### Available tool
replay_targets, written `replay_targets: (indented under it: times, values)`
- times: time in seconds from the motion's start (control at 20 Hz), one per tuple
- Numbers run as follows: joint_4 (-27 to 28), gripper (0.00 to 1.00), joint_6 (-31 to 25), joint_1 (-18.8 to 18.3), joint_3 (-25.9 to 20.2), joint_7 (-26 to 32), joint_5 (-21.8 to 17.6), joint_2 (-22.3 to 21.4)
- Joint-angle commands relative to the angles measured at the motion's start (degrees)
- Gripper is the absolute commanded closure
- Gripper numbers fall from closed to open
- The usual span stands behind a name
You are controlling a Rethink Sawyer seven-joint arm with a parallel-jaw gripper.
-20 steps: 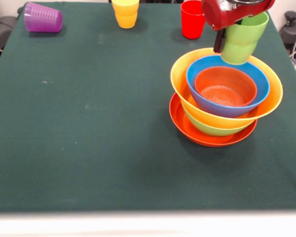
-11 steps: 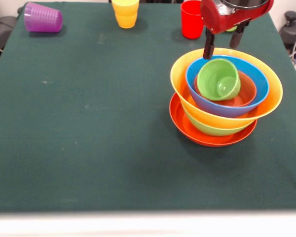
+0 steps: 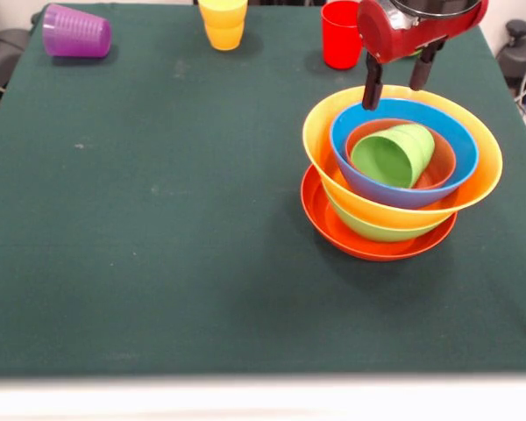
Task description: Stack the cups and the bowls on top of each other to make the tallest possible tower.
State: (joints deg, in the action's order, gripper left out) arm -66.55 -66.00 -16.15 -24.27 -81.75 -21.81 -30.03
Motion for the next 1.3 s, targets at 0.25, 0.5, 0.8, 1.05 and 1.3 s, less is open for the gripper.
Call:
replay_targets:
  times: [0.25,0.5,0.8,1.05,1.3]
  values:
    - [-1.3,0.00,4.0,0.6,-0.7,0.9,-1.8,-1.1]
    - [-2.3,0.00,7.9,0.0,-2.0,-0.2,-0.2,0.3]
    - [-2.1,0.00,12.3,0.2,-2.0,0.2,-0.9,3.4]
    - [-0.7,0.00,11.8,0.9,-1.2,1.2,-1.4,4.0]
    - [1.3,0.00,10.2,1.0,-0.7,4.7,-3.3,5.2]
